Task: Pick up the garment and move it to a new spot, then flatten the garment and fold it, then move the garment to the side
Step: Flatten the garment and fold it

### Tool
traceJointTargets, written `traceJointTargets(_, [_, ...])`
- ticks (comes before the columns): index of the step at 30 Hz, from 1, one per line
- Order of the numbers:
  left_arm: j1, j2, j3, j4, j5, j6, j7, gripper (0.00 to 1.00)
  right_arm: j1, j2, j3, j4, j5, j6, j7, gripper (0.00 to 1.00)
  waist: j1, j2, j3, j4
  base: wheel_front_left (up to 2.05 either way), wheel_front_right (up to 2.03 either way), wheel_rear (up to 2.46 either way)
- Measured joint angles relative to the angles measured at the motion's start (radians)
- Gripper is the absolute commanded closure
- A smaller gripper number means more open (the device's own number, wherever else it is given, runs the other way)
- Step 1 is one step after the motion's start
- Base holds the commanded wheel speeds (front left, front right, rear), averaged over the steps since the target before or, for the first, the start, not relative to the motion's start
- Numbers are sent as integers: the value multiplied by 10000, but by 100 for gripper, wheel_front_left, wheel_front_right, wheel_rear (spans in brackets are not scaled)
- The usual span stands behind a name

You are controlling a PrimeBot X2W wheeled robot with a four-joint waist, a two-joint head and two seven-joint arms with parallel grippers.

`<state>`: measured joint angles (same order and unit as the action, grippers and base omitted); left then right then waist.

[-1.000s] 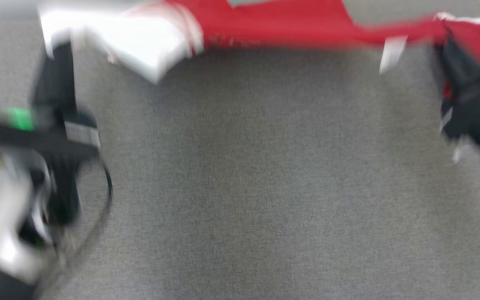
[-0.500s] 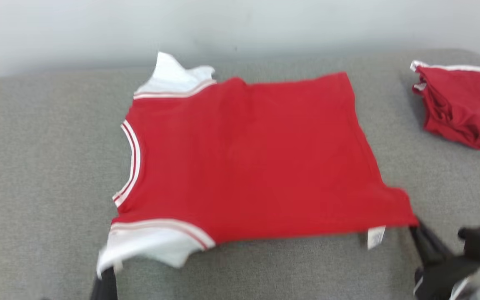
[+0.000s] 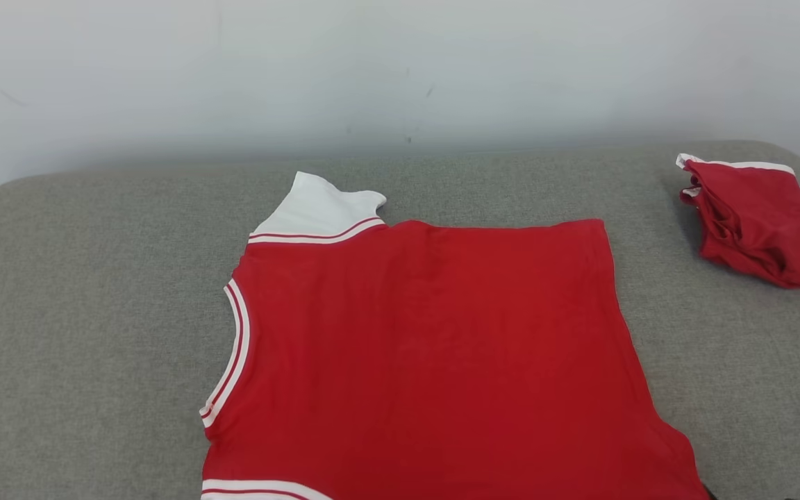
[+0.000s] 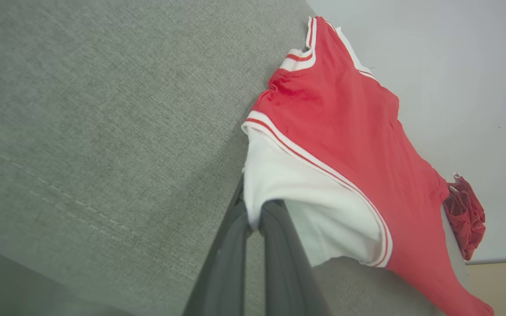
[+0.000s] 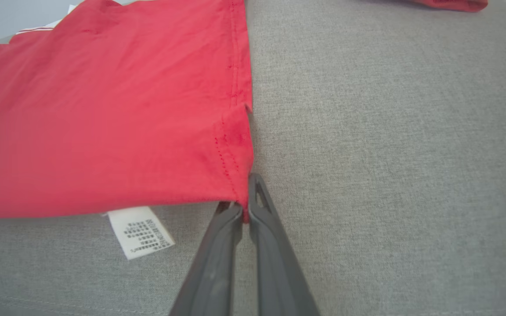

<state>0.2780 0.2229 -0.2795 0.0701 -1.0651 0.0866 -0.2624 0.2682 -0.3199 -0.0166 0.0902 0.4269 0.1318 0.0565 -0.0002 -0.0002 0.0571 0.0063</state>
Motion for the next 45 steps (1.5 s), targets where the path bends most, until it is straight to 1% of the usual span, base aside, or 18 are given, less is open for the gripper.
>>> traceJointTargets(3, [101,-23,61,36,61,-81,0,100,386,393,-257,-612,-125,0,370,100,0,0,-22,-19,0,0,0])
traceJointTargets(5, [68,12,31,-21,165,-165,0,100,449,518,-307,-897,-222,0,612,100,2,1,-2,-23,0,0,0])
traceJointTargets(8, [-236,84,25,-257,295,-171,0,100,393,627,-341,-1183,-280,0,984,100,2,2,8,-42,0,0,0])
traceJointTargets(11, [-716,303,-6,-474,535,-165,105,100,219,629,-336,-1346,-332,0,1375,100,2,1,1,-59,0,0,0])
traceJointTargets(15, [-1444,715,-134,-508,930,-165,462,100,-398,424,-167,-1475,-414,0,1783,100,2,2,55,-118,0,0,0])
traceJointTargets(17, [-1914,834,-176,-483,978,-199,654,100,-767,299,-113,-1430,-414,0,1948,100,2,2,124,-143,0,0,0])
traceJointTargets(22, [-3182,1172,-334,-38,1346,-336,1147,100,-1880,-157,203,-867,-389,0,2353,100,2,2,353,-200,0,0,0])
traceJointTargets(25, [-4082,1181,-410,506,1413,-477,1356,100,-2441,-316,380,-366,-351,0,2661,100,3,3,499,-217,0,0,0])
traceJointTargets(30, [-5427,1221,-556,1812,1459,-788,1783,100,-3358,-589,694,366,-251,0,2959,100,3,3,741,-215,0,0,0])
traceJointTargets(36, [-6729,1097,-861,3457,1590,-1220,2034,100,-4566,-686,1273,1407,-203,0,2978,100,4,3,995,-285,0,0,0])
traceJointTargets(39, [-7195,1012,-957,4188,1680,-1327,2010,100,-5135,-700,1578,1977,-165,0,2746,100,4,3,1097,-343,0,0,0])
traceJointTargets(40, [-7330,989,-1001,4439,1724,-1398,2011,100,-5309,-700,1695,2142,-165,0,2577,69,4,3,1118,-365,0,0,0])
traceJointTargets(41, [-7448,965,-1057,4658,1799,-1407,1979,100,-5449,-702,1789,2301,-159,0,2426,10,4,3,1133,-385,0,0,0])
traceJointTargets(42, [-7546,957,-1137,4824,1939,-1419,1921,71,-5560,-698,1881,2475,-155,0,2299,0,4,3,1134,-398,0,0,0])
traceJointTargets(43, [-7607,951,-1162,4984,2042,-1490,1751,5,-5605,-694,1935,2598,-144,0,2104,0,4,3,1122,-402,0,0,0])
traceJointTargets(44, [-7636,905,-1133,5093,2056,-1492,1490,0,-5618,-688,1969,2721,-128,0,1891,0,4,3,1101,-402,0,0,0])
traceJointTargets(45, [-7661,871,-1135,5223,2071,-1503,1352,0,-5628,-694,1994,2828,-127,0,1664,0,4,3,1069,-399,0,0,0])
